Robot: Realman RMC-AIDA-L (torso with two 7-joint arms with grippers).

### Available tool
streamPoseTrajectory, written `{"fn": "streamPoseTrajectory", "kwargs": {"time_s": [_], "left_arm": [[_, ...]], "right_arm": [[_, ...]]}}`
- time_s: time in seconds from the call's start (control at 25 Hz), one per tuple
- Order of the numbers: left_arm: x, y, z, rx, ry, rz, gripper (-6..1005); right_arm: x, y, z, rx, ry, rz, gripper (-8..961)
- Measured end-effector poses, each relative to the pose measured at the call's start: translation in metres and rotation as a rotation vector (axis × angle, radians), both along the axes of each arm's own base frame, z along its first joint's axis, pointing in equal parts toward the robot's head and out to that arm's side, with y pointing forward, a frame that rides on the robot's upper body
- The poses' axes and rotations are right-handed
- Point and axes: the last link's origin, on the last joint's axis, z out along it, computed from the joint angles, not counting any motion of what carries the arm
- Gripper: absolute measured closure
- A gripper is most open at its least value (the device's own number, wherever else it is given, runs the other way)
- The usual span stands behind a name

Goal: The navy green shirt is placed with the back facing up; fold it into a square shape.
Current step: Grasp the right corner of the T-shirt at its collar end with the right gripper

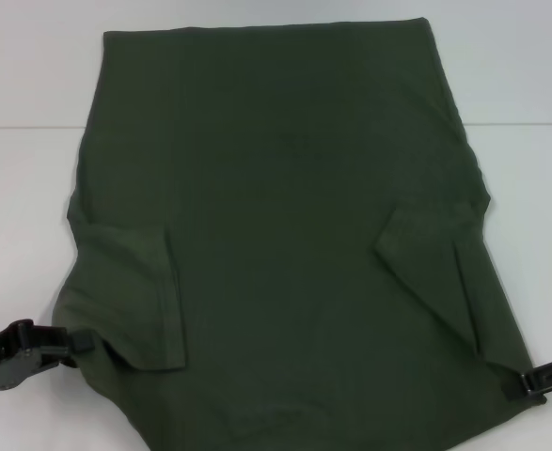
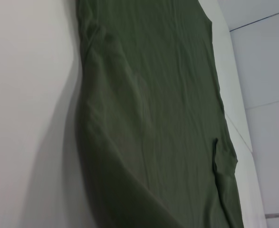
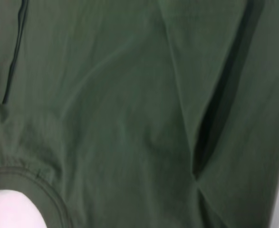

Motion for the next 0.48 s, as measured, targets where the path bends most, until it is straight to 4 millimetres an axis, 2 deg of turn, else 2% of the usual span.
{"fn": "streamPoseTrajectory", "kwargs": {"time_s": [0.48], "left_arm": [[0.0, 0.001, 0.0, 0.002, 0.003, 0.0, 956]], "right_arm": [[-0.019, 0.003, -0.014, -0.037, 0.051, 0.041, 133]]}}
